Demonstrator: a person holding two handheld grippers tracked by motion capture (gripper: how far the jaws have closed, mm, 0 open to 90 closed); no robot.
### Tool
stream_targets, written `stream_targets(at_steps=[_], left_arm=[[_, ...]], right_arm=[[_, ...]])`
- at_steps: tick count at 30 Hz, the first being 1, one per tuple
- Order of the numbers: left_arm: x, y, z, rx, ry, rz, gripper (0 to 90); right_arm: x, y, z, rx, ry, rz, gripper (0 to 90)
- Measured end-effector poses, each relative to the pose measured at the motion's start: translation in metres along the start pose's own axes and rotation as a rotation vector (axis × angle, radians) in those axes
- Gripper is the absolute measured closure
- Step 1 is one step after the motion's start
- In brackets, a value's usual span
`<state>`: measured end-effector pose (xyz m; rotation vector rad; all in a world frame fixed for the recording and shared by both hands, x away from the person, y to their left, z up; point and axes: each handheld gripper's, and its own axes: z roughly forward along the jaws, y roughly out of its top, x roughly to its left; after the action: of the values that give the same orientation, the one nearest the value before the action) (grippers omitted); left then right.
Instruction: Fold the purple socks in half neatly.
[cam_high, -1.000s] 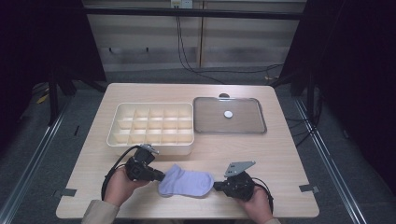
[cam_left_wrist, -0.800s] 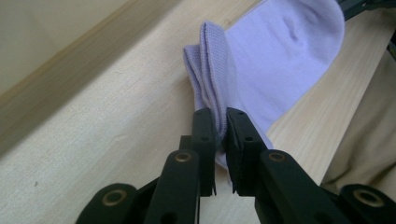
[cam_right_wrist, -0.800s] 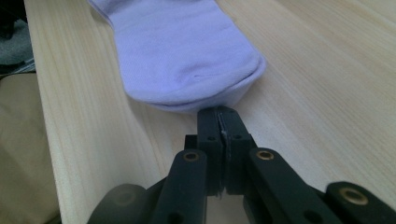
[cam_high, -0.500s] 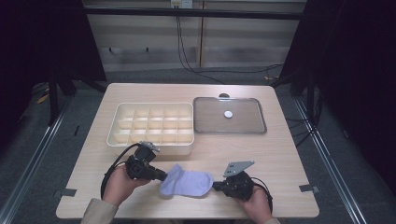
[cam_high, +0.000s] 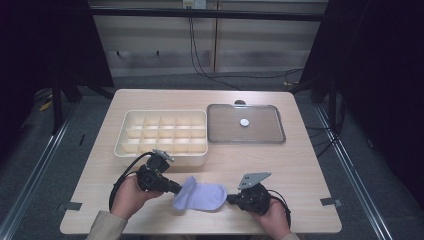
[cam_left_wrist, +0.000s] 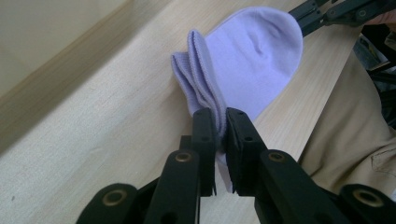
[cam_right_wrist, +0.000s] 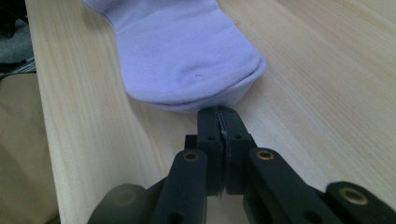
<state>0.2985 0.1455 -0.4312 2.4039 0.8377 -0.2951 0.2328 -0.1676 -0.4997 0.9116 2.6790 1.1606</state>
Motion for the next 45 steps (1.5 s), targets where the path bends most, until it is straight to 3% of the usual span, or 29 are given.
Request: stream_targets(at_steps=[45], left_arm=[[-0.024, 0.031, 0.012, 0.047, -0.027, 0.064, 83.1]], right_arm=[[0.005, 0.006, 0.008, -0.002, 0.026, -0.016, 87.9]])
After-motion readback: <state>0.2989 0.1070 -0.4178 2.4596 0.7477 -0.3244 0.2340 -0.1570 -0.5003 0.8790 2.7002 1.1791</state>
